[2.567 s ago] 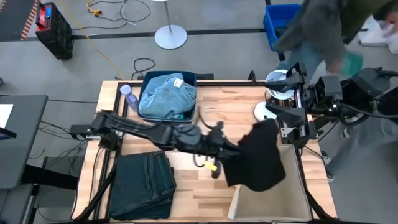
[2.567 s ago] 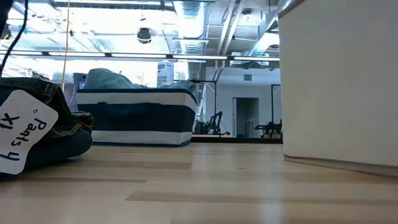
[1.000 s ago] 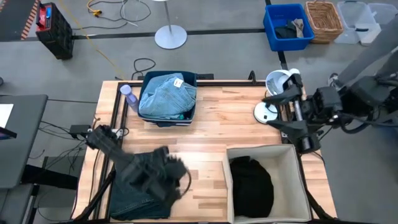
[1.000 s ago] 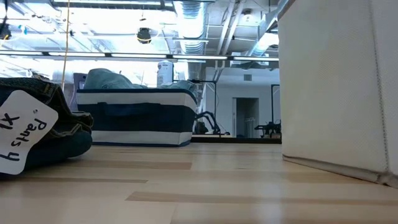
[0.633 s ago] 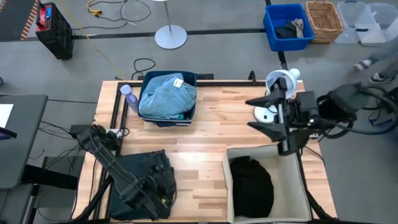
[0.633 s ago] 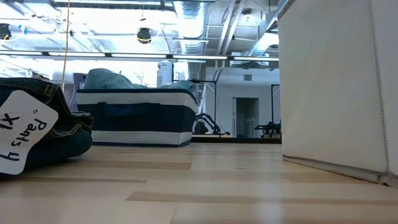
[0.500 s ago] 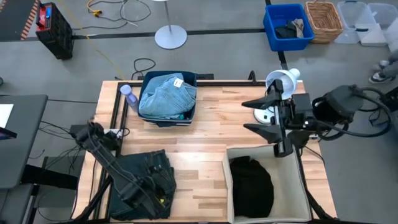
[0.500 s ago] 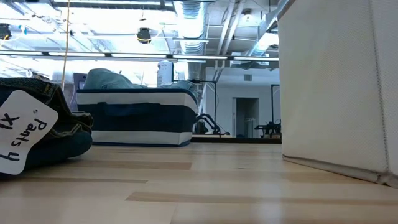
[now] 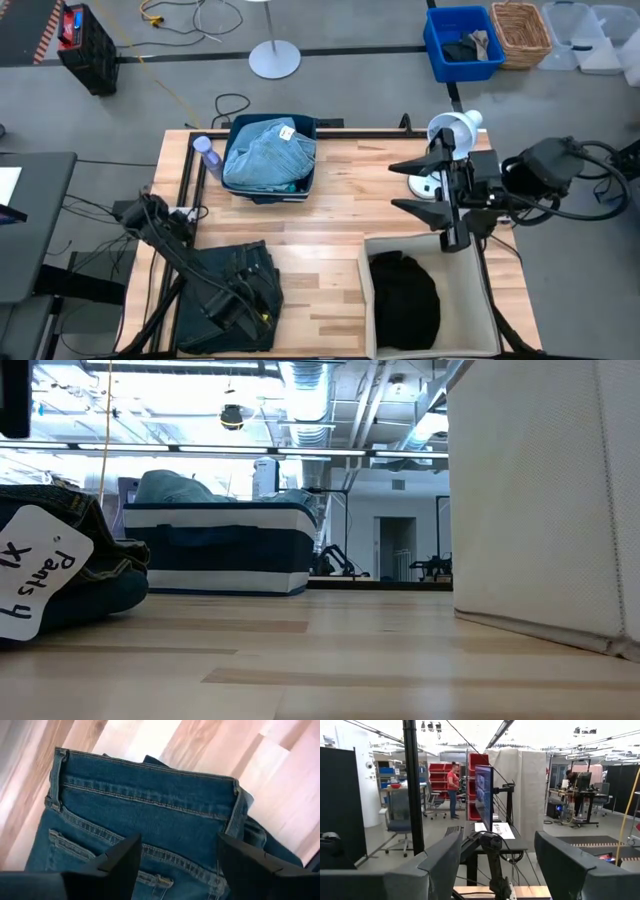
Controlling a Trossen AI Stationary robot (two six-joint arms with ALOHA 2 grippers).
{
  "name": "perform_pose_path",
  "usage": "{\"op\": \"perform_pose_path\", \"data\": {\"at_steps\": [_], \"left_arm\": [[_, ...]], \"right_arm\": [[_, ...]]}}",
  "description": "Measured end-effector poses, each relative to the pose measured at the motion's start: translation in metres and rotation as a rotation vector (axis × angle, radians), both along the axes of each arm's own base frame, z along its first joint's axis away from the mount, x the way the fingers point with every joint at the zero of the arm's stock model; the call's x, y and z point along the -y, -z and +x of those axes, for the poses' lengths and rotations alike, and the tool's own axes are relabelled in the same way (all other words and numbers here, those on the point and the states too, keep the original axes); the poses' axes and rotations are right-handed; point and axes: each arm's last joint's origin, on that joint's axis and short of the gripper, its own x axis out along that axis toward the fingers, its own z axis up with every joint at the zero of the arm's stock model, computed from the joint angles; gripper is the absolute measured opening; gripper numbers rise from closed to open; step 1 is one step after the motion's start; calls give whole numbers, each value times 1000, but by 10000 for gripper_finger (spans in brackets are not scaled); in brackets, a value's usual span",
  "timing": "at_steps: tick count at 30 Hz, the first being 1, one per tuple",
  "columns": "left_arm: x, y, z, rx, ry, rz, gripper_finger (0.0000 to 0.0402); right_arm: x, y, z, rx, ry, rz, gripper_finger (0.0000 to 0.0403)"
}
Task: Sort clothes
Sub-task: Put the black pants into the white laundry organizer
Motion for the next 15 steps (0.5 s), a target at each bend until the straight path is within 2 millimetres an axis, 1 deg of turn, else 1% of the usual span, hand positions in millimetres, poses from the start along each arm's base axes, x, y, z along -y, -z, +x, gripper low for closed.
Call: {"op": "perform_pose_path", "data": {"at_steps": [4, 7, 10, 15], "left_arm": [[-7, 9, 9, 6, -20, -23, 247], [-12, 17, 19, 35, -23, -59, 247], [-15, 21, 25, 42, -27, -96, 247], [-11, 24, 22, -18, -22, -173, 247]], "right_arm": [[0, 1, -7, -23, -19, -12, 270], [-2, 1, -21, -51, -63, -13, 270], [-2, 1, -38, -77, -120, -8, 270], [1, 1, -63, -111, -190, -11, 270]]}}
